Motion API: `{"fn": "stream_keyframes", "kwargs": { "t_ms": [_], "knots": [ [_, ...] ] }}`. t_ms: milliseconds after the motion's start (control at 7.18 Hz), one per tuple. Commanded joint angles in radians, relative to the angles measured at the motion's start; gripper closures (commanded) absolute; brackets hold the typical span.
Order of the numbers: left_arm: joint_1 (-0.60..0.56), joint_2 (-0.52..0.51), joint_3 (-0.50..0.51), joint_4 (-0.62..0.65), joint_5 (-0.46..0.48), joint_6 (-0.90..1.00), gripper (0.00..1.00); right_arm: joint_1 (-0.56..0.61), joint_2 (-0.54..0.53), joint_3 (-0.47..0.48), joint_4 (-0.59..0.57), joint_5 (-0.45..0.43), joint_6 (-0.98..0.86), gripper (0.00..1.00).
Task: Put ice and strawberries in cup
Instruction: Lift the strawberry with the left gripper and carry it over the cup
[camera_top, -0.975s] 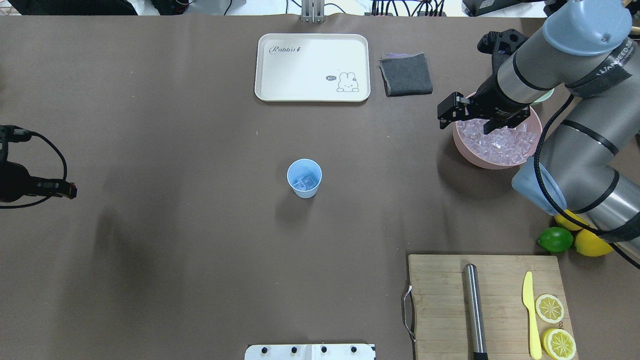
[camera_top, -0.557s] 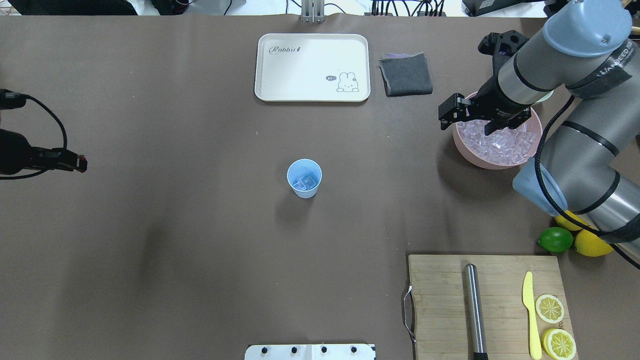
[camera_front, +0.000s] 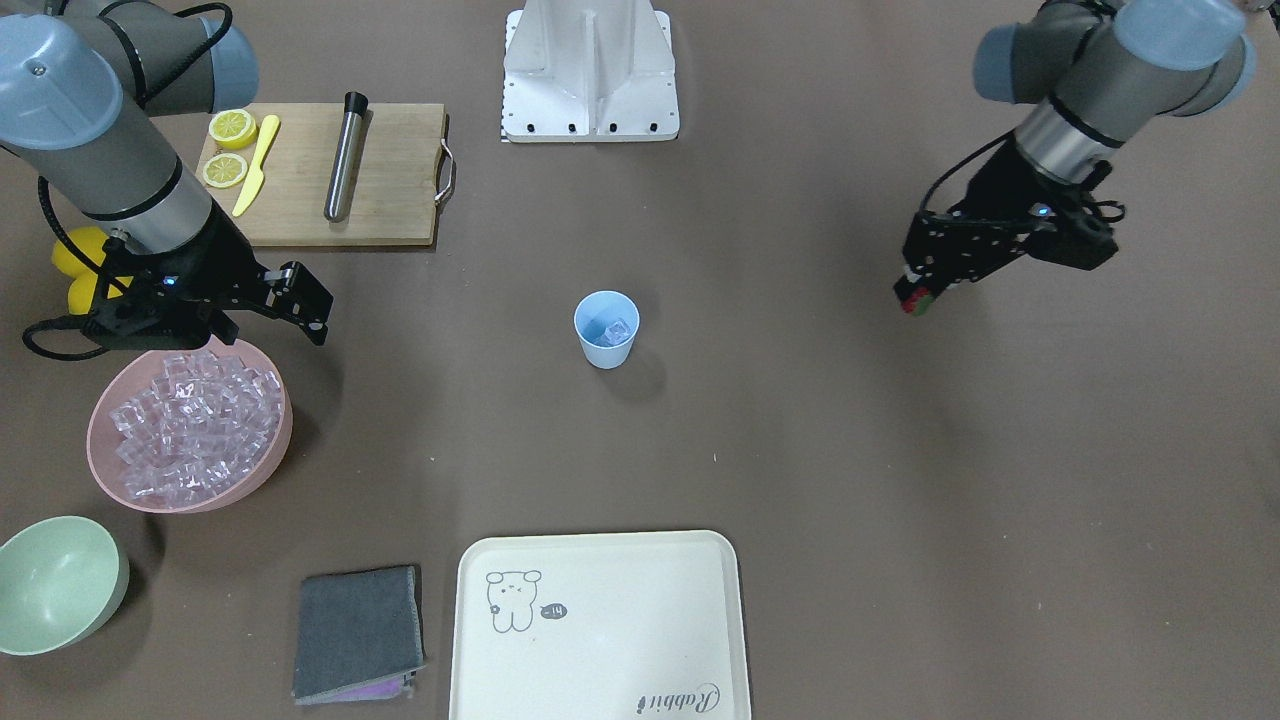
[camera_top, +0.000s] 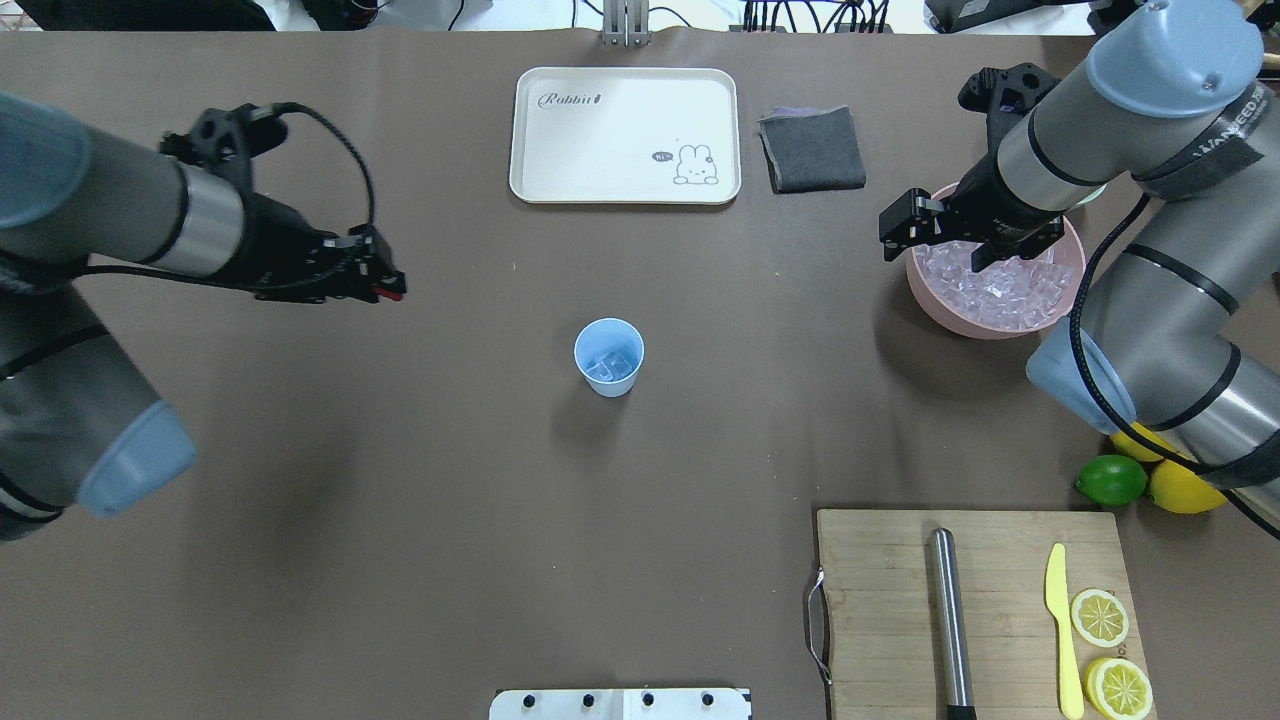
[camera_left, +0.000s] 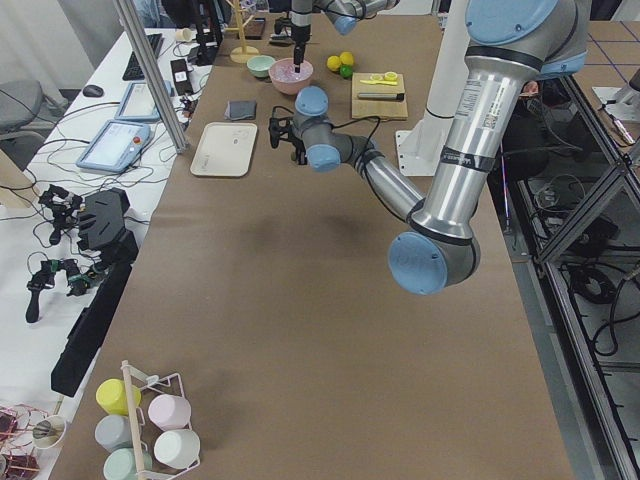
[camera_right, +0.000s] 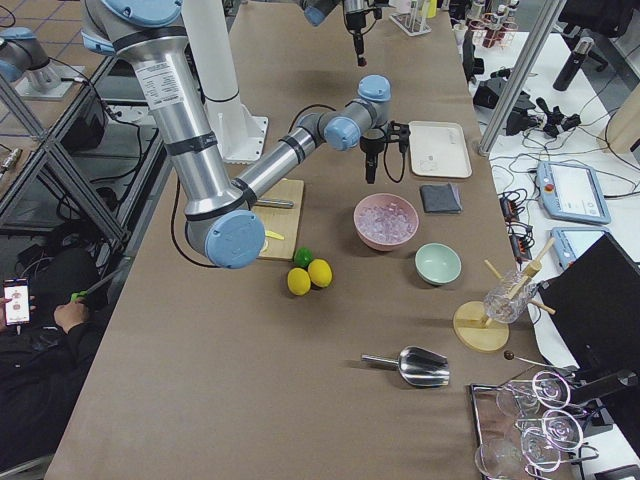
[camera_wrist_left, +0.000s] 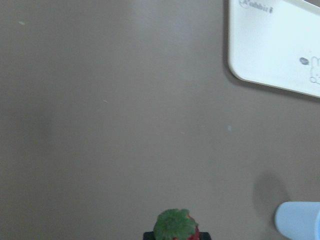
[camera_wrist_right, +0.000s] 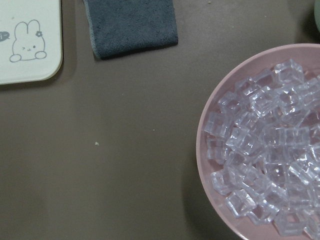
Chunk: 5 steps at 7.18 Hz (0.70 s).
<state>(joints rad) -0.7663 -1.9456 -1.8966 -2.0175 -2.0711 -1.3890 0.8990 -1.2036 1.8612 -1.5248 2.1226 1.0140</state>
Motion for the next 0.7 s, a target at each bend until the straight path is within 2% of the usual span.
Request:
{"fn": "stream_keyframes", "kwargs": {
  "t_ms": [0, 139, 418, 557],
  "knots": [
    [0.147, -0.166, 0.010, 0.143, 0.139, -0.085, 1.00, 0.000, -0.001, -0.002, 0.000, -0.001, 0.000, 0.01],
    [0.191, -0.200, 0.030, 0.148, 0.179, -0.111, 1.00, 0.000, -0.001, -0.003, 0.000, -0.001, -0.002, 0.01],
    [0.220, -0.297, 0.140, 0.149, 0.232, -0.120, 1.00, 0.000, -0.001, -0.007, 0.000, -0.003, -0.002, 0.01],
    [0.225, -0.305, 0.166, 0.142, 0.242, -0.120, 1.00, 0.000, -0.002, -0.010, 0.000, -0.003, -0.002, 0.01]
  ]
}}
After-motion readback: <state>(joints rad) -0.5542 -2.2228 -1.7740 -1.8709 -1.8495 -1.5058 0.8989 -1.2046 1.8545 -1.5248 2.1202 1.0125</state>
